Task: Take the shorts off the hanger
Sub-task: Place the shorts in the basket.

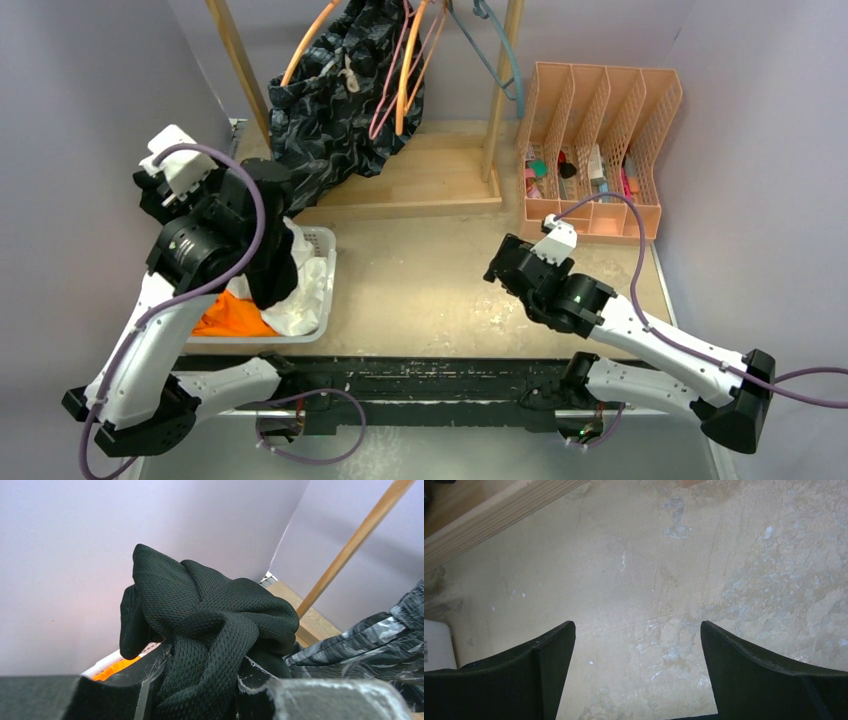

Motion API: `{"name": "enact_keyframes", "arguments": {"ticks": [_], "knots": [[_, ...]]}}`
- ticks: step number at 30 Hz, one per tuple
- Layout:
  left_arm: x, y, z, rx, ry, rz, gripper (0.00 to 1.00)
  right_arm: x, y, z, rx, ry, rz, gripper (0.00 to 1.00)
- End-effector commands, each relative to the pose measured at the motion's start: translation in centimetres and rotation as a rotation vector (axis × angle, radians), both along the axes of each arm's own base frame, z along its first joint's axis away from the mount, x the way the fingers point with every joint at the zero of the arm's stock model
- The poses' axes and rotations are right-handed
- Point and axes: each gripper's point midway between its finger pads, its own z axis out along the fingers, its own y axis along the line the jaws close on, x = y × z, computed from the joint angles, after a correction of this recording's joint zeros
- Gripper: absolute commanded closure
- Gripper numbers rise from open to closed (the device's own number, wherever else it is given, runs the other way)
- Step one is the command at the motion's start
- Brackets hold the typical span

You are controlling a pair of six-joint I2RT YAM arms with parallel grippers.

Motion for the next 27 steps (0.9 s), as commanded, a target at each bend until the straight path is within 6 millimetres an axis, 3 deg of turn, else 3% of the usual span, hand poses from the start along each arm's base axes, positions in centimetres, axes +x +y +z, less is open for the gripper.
{"name": "enact_keyframes", "arguments": {"ticks": [1, 4, 9, 11, 13, 15, 22, 25, 27], "knots": [[-1.9, 1.7, 0.0, 0.021, -0.013, 0.051, 1.0, 1.0, 0.0, 0.7, -0.023, -0.051, -0.011, 0.04], [-0.7, 0.5, -3.8, 0.027, 0.08, 0.001, 1.0, 1.2, 0.2, 0.5, -0.035, -0.043, -0.009, 0.04], [1.5, -2.2, -12.4, -0.022, 0.238, -0.065, 1.0, 1.2, 0.5, 0.0, -0.052, -0.021, -0.002, 0.04], [1.9, -2.2, -15.0, -0.043, 0.278, -0.06, 1.0, 1.1, 0.4, -0.3, -0.059, -0.007, -0.009, 0.04], [1.9, -1.0, -16.7, -0.076, 0.308, -0.019, 1.0, 0.9, 0.2, -0.5, -0.067, 0.001, -0.012, 0.03], [1.9, 0.5, -17.0, -0.123, 0.314, 0.01, 1.0, 0.7, -0.1, -0.7, -0.071, 0.008, -0.018, 0.04], [-0.2, 5.9, -15.2, -0.176, 0.277, 0.165, 1.0, 0.7, -0.4, -0.1, -0.056, -0.021, -0.018, 0.04], [-1.3, 6.7, -15.7, -0.186, 0.267, 0.228, 1.0, 0.8, -0.4, 0.2, -0.048, -0.031, -0.02, 0.04], [-1.8, 6.5, -17.1, -0.223, 0.268, 0.231, 1.0, 0.8, -0.4, 0.0, -0.051, -0.03, -0.018, 0.04]]}}
